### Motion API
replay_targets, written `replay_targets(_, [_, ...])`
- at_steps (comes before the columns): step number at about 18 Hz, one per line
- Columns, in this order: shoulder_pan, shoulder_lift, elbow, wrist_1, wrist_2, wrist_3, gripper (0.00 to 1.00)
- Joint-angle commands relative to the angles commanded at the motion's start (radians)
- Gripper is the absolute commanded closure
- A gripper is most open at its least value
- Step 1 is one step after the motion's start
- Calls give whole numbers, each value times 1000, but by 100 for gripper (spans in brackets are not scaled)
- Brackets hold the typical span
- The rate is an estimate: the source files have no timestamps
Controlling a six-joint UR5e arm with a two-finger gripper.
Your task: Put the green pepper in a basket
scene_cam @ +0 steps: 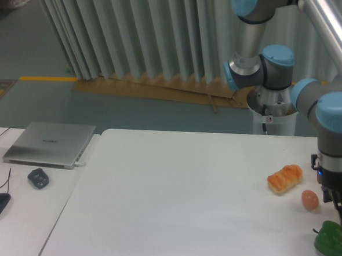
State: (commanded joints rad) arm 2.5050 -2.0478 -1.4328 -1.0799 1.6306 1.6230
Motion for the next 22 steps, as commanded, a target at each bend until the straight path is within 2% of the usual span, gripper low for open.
replay_targets(5, [-6, -41, 21, 9, -3, 0, 0])
replay_targets(9, [-6, -54, 46, 9, -26, 2, 0])
replay_targets(22, [3, -57, 15, 8, -25, 28, 0])
